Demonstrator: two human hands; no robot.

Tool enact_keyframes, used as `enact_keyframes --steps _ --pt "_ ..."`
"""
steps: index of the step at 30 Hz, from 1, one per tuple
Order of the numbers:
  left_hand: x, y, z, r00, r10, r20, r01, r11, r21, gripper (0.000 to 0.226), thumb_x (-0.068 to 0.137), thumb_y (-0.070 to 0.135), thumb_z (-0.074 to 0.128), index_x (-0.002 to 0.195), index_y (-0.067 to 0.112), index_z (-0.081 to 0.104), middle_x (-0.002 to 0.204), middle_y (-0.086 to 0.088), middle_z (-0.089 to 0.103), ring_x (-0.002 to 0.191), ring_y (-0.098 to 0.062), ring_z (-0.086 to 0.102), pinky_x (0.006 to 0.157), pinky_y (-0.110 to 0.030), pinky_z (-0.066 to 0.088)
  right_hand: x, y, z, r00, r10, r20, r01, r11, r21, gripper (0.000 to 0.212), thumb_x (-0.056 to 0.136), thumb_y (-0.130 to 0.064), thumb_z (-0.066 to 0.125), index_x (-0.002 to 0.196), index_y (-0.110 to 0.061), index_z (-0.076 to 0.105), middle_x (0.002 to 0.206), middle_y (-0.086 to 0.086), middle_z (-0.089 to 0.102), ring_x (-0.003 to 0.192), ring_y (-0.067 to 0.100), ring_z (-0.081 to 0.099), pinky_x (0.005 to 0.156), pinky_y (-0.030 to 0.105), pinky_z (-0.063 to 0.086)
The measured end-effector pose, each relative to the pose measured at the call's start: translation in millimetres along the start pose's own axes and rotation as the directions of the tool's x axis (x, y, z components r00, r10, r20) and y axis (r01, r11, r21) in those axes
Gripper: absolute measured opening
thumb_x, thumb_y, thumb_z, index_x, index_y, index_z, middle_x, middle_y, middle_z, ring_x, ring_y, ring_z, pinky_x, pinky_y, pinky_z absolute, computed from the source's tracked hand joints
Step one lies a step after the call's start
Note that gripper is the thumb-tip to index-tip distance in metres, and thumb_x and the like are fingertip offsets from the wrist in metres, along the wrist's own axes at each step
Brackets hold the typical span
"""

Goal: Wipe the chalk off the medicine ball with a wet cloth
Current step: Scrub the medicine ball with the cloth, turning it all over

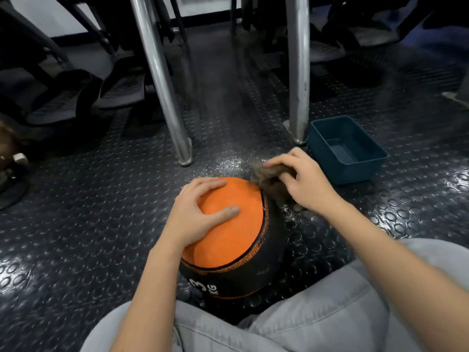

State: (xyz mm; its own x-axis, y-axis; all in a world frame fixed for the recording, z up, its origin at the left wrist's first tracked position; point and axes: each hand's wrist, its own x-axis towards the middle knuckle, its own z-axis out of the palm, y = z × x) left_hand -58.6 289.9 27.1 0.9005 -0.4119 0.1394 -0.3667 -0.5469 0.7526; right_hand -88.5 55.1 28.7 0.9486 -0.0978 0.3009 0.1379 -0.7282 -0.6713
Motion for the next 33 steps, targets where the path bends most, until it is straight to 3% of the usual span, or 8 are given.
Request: enact_keyframes --steps 4,10,12,16,20,26,30,33 --pt "1 -2 -3 0.993 -0.025 -0.113 0.033 0.997 0.07 0.057 0.05 0.077 0.058 0.103 0.059 0.051 0.124 0.033 0.04 0.12 0.007 0.024 0.111 -0.036 0.019 -12 -7 0 0.963 -0.121 0.243 0.056 0.964 0.26 0.049 0.082 0.014 0.051 0.087 -0.032 0.066 0.093 -0.001 0.048 0.09 0.004 0.05 0.087 0.015 0.04" --pt "10 5 -1 0.972 -0.159 -0.174 0.17 0.984 0.046 0.043 0.085 0.054 0.059 0.122 0.033 0.059 0.13 0.008 0.052 0.115 -0.005 0.039 0.098 -0.029 0.031 4 23 10 0.98 0.155 0.126 -0.15 0.987 -0.051 0.037 0.084 0.008 0.054 0.097 -0.024 0.068 0.094 0.0 0.046 0.099 0.018 0.049 0.083 0.017 0.031" --pt "19 11 8 0.939 -0.261 -0.226 0.276 0.96 0.039 0.033 0.095 0.038 0.051 0.124 0.025 0.057 0.132 0.002 0.051 0.111 -0.01 0.044 0.092 -0.026 0.03 1 4 14 0.998 0.061 -0.009 -0.06 0.992 0.111 0.041 0.081 0.011 0.053 0.096 -0.025 0.067 0.092 0.003 0.048 0.09 0.012 0.049 0.079 0.01 0.033" --pt "25 23 22 0.875 -0.319 -0.363 0.392 0.908 0.149 0.037 0.091 0.049 0.048 0.116 0.022 0.052 0.124 -0.002 0.051 0.115 -0.024 0.05 0.099 -0.037 0.033 -6 -9 23 0.984 -0.109 0.138 0.083 0.979 0.184 0.042 0.08 0.015 0.046 0.096 -0.016 0.069 0.093 0.003 0.045 0.089 0.005 0.047 0.083 0.012 0.038" --pt "19 21 22 0.913 -0.27 -0.307 0.334 0.925 0.181 0.046 0.086 0.057 0.055 0.119 0.026 0.051 0.125 0.007 0.049 0.117 -0.017 0.048 0.094 -0.035 0.035 6 29 11 0.972 0.132 0.194 -0.086 0.97 -0.227 0.041 0.084 0.012 0.045 0.099 -0.018 0.069 0.096 0.002 0.04 0.098 0.021 0.047 0.085 0.032 0.041" --pt "11 7 6 0.935 -0.238 -0.262 0.261 0.963 0.059 0.035 0.084 0.05 0.062 0.113 0.031 0.056 0.117 0.02 0.05 0.101 0.002 0.041 0.08 -0.021 0.025 -7 -9 26 0.994 -0.099 -0.045 0.106 0.977 0.186 0.038 0.08 0.005 0.047 0.103 -0.016 0.067 0.093 0.006 0.05 0.09 0.005 0.05 0.084 0.008 0.035" --pt "8 1 -9 0.948 -0.255 -0.191 0.258 0.966 -0.009 0.03 0.084 0.048 0.063 0.11 0.035 0.055 0.115 0.024 0.049 0.103 0.002 0.041 0.085 -0.024 0.026 -8 21 34 0.989 0.038 0.141 -0.025 0.995 -0.093 0.037 0.086 0.009 0.047 0.107 -0.015 0.066 0.099 0.007 0.048 0.097 0.025 0.053 0.086 0.029 0.042" --pt "4 -6 -15 0.946 -0.266 -0.184 0.261 0.964 -0.052 0.027 0.085 0.046 0.064 0.109 0.037 0.055 0.115 0.025 0.049 0.104 0.002 0.041 0.086 -0.024 0.026 -4 17 30 0.997 0.061 0.039 -0.056 0.992 -0.117 0.04 0.086 0.008 0.047 0.109 -0.018 0.067 0.097 0.004 0.046 0.096 0.021 0.052 0.087 0.03 0.042"
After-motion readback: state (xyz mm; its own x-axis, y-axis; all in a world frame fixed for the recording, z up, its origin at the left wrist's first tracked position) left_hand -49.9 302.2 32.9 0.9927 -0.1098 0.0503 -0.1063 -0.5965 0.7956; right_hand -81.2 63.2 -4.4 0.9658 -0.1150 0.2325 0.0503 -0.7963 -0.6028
